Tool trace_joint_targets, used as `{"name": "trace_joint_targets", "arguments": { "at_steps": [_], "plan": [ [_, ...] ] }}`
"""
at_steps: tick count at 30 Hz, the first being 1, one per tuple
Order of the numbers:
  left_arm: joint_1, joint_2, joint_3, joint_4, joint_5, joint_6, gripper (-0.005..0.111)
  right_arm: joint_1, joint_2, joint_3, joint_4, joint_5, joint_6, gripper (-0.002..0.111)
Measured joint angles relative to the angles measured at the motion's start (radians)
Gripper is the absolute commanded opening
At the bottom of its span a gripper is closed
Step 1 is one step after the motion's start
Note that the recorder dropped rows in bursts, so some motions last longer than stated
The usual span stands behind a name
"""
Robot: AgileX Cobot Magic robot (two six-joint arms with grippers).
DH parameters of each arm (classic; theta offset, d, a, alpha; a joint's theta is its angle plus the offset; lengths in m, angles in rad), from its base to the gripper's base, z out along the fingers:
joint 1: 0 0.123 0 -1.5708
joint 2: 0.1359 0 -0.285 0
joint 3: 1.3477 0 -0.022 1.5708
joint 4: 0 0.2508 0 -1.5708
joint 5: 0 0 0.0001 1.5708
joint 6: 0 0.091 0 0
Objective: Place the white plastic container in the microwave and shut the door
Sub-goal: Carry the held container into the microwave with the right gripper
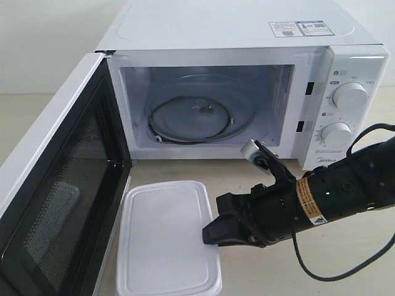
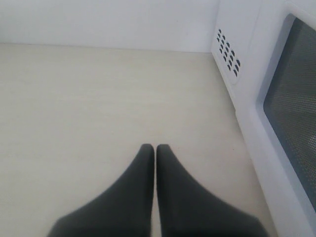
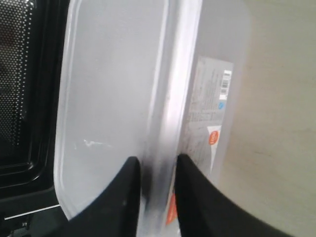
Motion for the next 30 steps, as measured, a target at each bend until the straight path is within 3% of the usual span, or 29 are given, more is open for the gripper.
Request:
{"name": "trace_joint_targets", "arguments": {
  "at_steps": [4, 30],
  "plan": [
    [0.0, 0.0, 0.0, 0.0, 0.0, 0.0, 0.004, 0.001, 0.0, 0.0, 0.003, -0.006, 0.008, 0.002],
    [0.0, 0.0, 0.0, 0.0, 0.0, 0.0, 0.004, 0.001, -0.155, 0.021, 0.022, 0.116, -0.053, 0.0]
  ]
}}
